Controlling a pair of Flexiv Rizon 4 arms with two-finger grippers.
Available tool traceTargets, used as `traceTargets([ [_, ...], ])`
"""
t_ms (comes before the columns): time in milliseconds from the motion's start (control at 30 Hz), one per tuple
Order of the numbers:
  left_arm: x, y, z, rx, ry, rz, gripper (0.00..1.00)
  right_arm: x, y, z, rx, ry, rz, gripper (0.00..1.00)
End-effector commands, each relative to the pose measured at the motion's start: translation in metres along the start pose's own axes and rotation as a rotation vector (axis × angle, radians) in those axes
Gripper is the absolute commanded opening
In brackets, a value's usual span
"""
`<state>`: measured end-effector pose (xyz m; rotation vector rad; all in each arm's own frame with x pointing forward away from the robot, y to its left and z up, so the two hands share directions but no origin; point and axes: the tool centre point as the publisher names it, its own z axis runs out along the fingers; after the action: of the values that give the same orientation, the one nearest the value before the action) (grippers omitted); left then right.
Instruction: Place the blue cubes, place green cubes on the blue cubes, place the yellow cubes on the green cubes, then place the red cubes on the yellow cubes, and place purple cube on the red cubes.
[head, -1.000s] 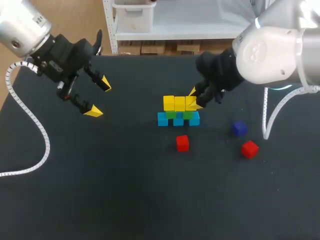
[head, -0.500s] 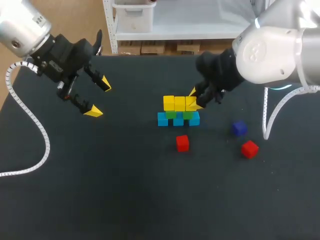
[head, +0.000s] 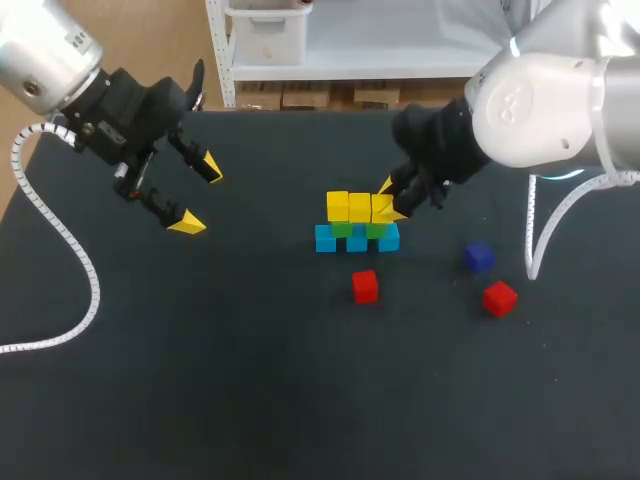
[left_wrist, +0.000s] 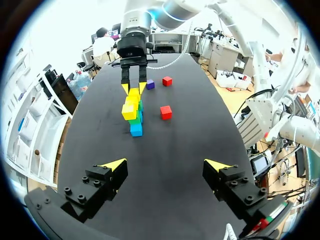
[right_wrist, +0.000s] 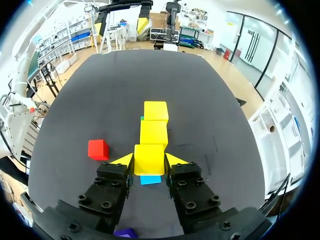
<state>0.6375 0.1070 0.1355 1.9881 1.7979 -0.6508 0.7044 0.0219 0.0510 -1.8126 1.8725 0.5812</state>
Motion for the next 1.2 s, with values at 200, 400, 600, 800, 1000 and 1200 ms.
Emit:
traceTargets([
  [200,0.0004,0.0016,-0.0002,0.003,0.000,0.002,1.00,-0.0006,-0.0021,0.0008,-0.004,-0.002,-0.001,0.12],
  [400,0.0004,0.0016,-0.0002,0.003,0.000,0.002,1.00,-0.0012,-0.0028,0.0020,-0.009,-0.003,-0.003,0.18],
  [600,0.0004,0.0016,-0.0002,0.003,0.000,0.002,1.00,-0.0013,-0.0037,0.0020,-0.010,-0.004,-0.004,0.27],
  [800,0.0004,0.0016,-0.0002,0.003,0.000,0.002,1.00,-0.0009,-0.0040,0.0021,-0.012,-0.004,-0.003,0.34],
  [1000,0.0004,0.0016,-0.0002,0.003,0.000,0.002,1.00,-0.0005,-0.0042,0.0024,-0.015,-0.004,-0.003,0.42],
  [1200,0.0004,0.0016,-0.0002,0.003,0.000,0.002,1.00,-0.0006,-0.0051,0.0028,-0.016,-0.004,-0.005,0.47],
])
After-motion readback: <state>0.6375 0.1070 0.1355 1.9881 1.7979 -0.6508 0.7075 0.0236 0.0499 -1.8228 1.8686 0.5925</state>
